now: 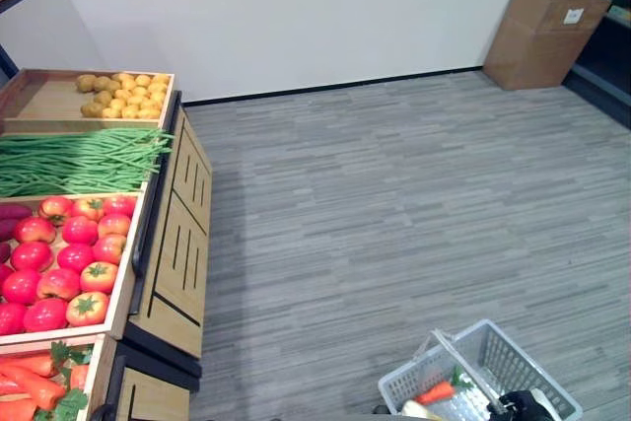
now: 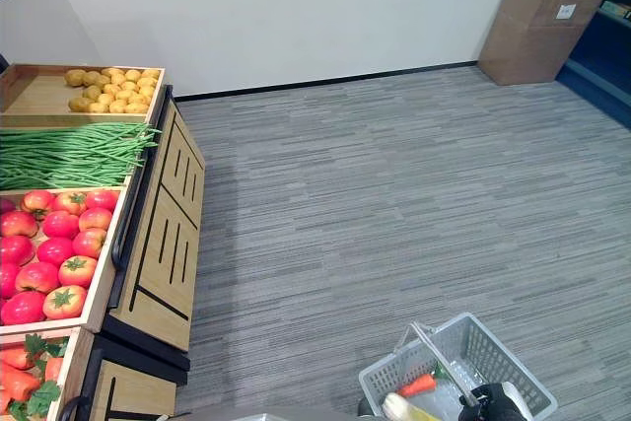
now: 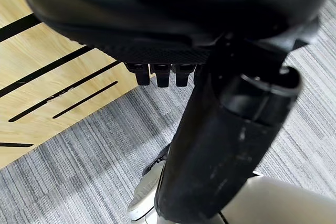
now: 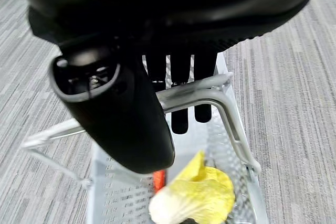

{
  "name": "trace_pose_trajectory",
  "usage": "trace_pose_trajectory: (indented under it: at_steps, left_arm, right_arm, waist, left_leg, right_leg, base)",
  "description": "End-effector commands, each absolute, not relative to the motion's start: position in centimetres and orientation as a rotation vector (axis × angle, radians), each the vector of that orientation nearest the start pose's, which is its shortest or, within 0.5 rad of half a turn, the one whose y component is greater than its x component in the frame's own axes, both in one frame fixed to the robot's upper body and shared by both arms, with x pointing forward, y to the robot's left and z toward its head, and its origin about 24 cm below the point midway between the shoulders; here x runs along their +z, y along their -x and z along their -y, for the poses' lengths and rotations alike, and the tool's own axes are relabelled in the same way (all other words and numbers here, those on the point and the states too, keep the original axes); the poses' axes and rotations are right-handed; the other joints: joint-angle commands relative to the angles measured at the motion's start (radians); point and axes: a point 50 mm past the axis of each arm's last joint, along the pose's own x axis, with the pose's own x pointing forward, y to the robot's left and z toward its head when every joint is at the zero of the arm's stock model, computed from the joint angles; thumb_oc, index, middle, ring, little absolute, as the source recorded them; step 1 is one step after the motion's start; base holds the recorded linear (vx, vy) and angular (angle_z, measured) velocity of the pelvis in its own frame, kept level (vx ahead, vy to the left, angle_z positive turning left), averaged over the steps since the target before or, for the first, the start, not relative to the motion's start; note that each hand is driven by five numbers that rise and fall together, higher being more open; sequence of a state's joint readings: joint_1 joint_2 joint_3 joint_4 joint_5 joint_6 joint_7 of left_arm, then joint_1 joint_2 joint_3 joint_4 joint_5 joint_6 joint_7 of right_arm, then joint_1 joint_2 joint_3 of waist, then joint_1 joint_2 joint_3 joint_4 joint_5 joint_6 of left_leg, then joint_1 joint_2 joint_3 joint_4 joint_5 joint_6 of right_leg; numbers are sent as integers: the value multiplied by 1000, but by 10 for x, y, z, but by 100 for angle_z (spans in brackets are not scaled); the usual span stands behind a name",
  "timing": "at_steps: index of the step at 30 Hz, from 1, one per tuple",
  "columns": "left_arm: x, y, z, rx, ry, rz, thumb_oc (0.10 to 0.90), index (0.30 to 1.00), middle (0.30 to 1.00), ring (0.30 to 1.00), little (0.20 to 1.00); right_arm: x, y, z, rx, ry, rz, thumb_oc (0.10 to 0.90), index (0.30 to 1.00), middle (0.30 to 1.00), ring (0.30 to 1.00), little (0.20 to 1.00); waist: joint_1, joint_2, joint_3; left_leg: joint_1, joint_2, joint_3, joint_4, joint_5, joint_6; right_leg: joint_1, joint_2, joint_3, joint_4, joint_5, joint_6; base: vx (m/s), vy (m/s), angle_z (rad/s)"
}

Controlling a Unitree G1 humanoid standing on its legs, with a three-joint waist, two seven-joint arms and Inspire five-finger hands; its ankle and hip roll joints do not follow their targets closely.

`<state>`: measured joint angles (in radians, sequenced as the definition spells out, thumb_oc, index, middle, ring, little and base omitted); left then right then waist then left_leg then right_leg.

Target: Get the vegetables into the basket

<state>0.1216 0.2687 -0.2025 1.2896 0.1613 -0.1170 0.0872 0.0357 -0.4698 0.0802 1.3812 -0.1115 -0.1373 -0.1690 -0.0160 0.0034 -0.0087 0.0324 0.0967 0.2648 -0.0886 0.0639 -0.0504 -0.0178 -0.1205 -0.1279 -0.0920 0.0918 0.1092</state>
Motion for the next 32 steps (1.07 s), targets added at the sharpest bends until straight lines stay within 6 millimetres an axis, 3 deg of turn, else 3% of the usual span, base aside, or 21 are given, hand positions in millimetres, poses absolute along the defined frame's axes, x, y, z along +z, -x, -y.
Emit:
trace_pose_trajectory:
  at_steps: [1,6,12,17,19,22,27,32]
  left_arm:
    - [-160,-60,-252,-11,-537,-1209,900,1000,1000,1000,1000]
    - [-160,-62,-251,14,-509,-1205,900,1000,1000,1000,1000]
    - [-161,-62,-251,51,-468,-1216,900,1000,1000,1000,1000]
    - [-162,-57,-252,95,-421,-1242,900,1000,1000,1000,1000]
    - [-162,-54,-252,101,-410,-1252,900,1000,1000,1000,1000]
    - [-165,-45,-248,116,-357,-1289,900,1000,1000,1000,1000]
    - [-170,-29,-240,175,-251,-1351,900,1000,1000,1000,1000]
    - [-172,-30,-229,165,-214,-1349,900,1000,1000,1000,1000]
  right_arm:
    - [-98,-85,378,-498,710,-1139,900,1000,1000,1000,1000]
    - [-86,-82,394,-631,652,-1118,900,1000,1000,1000,1000]
    - [-97,-76,382,-594,607,-1148,900,1000,1000,1000,1000]
    - [-132,-67,327,-328,542,-1216,900,1000,1000,1000,1000]
    - [-137,-65,317,-271,540,-1222,900,1000,1000,1000,1000]
    - [-153,-50,285,-185,418,-1259,900,1000,1000,1000,1000]
    - [-169,-26,243,-197,172,-1334,900,1000,1000,1000,1000]
    - [-173,-18,225,-271,30,-1355,900,1000,1000,1000,1000]
  waist:
    - [-2,-36,17]
    - [-4,-33,21]
    - [-5,-36,23]
    - [-4,-44,22]
    - [-4,-46,22]
    - [-6,-49,21]
    - [-15,-48,12]
    - [-24,-40,12]
  left_leg:
    - [-4,49,-57,1,-13,-60]
    - [-6,49,-56,1,-14,-60]
    - [-9,49,-60,1,-15,-59]
    - [-9,48,-63,1,-14,-59]
    - [-9,48,-64,1,-14,-58]
    - [-5,47,-71,1,-14,-57]
    - [8,44,-68,1,-19,-56]
    - [10,43,-59,1,-21,-56]
  right_leg:
    - [37,-56,0,5,-22,71]
    - [32,-58,2,5,-20,73]
    - [30,-58,0,5,-20,71]
    - [33,-57,-3,5,-21,68]
    - [35,-57,-4,5,-23,67]
    - [44,-58,-7,5,-26,64]
    - [54,-59,-10,5,-29,62]
    - [51,-61,-5,5,-26,62]
  base:
    - [0,0,0]
    - [0,0,0]
    - [0,0,0]
    - [5,-4,2]
    - [0,0,0]
    - [0,0,0]
    - [5,2,1]
    - [0,7,0]
